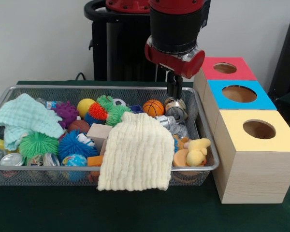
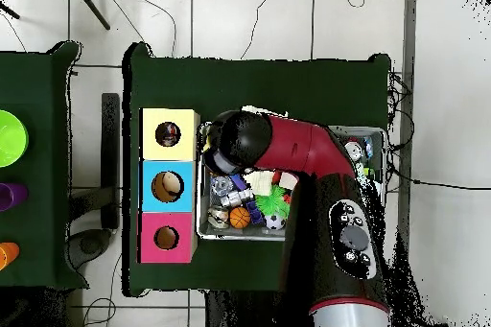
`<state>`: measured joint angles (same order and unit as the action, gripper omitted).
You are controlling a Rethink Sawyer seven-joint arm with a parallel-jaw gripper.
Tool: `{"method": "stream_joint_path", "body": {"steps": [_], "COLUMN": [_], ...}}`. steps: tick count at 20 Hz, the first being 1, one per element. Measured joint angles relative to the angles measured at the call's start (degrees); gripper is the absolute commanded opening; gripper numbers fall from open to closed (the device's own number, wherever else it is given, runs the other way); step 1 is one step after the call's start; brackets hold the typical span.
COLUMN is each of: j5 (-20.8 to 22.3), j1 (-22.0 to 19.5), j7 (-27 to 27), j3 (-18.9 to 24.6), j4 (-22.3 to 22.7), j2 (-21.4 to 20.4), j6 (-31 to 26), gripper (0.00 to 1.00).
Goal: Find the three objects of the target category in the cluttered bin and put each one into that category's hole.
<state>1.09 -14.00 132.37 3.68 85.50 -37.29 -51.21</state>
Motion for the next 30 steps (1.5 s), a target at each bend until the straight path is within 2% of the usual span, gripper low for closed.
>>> {"method": "stream_joint_path", "body": {"steps": [8, 22, 30], "j5": [0.8, 0.8, 3.2], "j1": [-1.7, -2.0, -2.0], "j7": [0.0, 0.0, 0.0], "j3": [2.1, 2.6, 2.6], "j4": [2.6, 4.4, 6.3], "j2": [0.1, 0.2, 0.3], "j6": [3.6, 8.9, 12.0], "gripper": [0.00, 0.00, 0.00]}}
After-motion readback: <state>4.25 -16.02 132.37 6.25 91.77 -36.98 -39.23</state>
